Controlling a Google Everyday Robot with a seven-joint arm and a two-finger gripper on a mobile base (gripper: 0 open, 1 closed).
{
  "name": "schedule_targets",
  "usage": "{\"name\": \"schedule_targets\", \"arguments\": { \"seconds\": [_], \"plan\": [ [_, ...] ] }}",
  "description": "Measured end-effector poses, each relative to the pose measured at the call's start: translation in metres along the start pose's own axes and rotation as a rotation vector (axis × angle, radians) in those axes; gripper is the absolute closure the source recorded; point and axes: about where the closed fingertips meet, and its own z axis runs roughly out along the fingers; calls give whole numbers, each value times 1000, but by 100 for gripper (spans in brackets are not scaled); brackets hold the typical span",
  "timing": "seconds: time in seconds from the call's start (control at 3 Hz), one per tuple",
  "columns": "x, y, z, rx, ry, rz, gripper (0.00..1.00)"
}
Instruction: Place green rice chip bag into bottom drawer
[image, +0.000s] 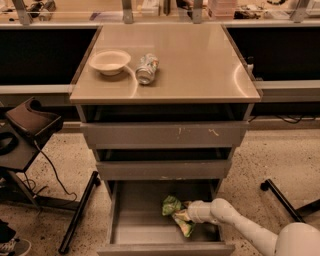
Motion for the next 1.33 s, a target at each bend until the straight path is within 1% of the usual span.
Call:
{"name": "schedule_targets", "arguments": {
  "seconds": [1.0, 1.33],
  "plan": [
    [0, 0, 0, 0, 0, 0, 11],
    [0, 0, 0, 0, 0, 0, 0]
  ]
}}
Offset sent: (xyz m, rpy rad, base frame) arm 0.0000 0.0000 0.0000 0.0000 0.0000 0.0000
